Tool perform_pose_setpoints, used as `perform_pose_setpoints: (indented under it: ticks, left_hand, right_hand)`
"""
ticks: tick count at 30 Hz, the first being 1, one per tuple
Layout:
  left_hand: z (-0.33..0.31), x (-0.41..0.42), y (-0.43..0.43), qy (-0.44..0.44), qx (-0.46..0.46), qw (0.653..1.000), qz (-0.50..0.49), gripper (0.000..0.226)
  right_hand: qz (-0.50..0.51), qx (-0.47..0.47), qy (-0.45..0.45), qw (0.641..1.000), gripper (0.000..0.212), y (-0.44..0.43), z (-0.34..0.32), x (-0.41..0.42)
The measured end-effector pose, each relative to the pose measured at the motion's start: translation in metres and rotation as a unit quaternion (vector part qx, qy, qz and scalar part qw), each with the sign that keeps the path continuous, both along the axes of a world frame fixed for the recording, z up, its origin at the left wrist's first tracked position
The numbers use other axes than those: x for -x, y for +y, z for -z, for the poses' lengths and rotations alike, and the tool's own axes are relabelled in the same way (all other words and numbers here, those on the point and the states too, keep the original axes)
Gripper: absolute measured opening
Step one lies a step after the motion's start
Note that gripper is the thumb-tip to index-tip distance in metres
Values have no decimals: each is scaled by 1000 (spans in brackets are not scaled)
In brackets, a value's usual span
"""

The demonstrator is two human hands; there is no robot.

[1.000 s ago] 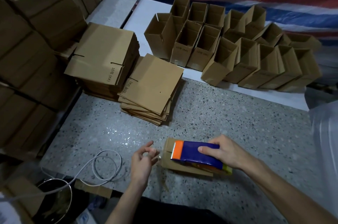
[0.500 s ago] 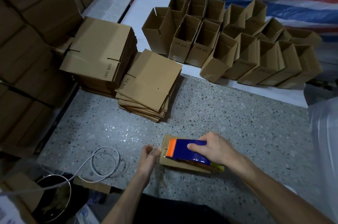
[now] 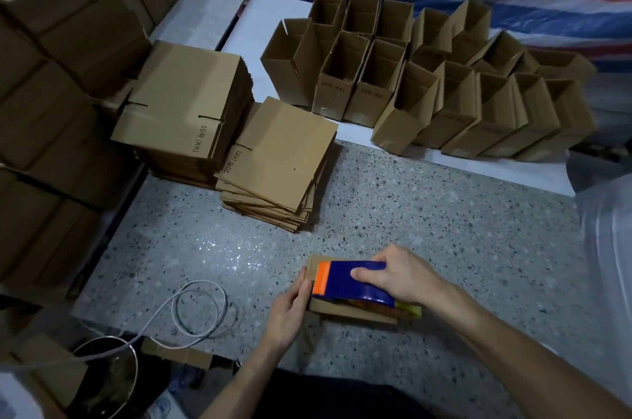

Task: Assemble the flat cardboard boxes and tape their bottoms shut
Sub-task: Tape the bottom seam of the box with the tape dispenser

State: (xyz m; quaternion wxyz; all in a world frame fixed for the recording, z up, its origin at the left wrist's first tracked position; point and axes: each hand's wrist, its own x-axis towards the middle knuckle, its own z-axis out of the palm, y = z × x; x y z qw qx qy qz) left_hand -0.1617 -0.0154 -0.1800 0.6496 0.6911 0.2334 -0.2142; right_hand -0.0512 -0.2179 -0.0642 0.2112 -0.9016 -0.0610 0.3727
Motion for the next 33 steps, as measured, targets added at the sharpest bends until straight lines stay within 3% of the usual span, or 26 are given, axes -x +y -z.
perform_pose_setpoints:
  ticks: [7,14,20,25,30,33]
  left_hand:
    - [7,-13,1,13,-67,997,35,84]
    - [10,-13,-4,-6,-186,978,93,69]
    - [8,-8,-12,-35,-243,966,86,68]
    - [6,-8,-14,-45,-257,962,77,73]
    - [7,-8,-15,-54,-261,961,69,65]
    - [11,-8,-14,-60,-254,963,71,66]
  right_hand:
    - [-7,-2,2,1000,50,1,-2,0]
    - [-20,9,-12,1000,43,-7,-5,2]
    - [1,-3,22,1000,35,-52,-10,0]
    - [31,9,20,999,48,-138,-11,5]
    - [54,-34,10,998,34,-205,-15,19]
    - [80,-45,20,996,37,-231,-14,22]
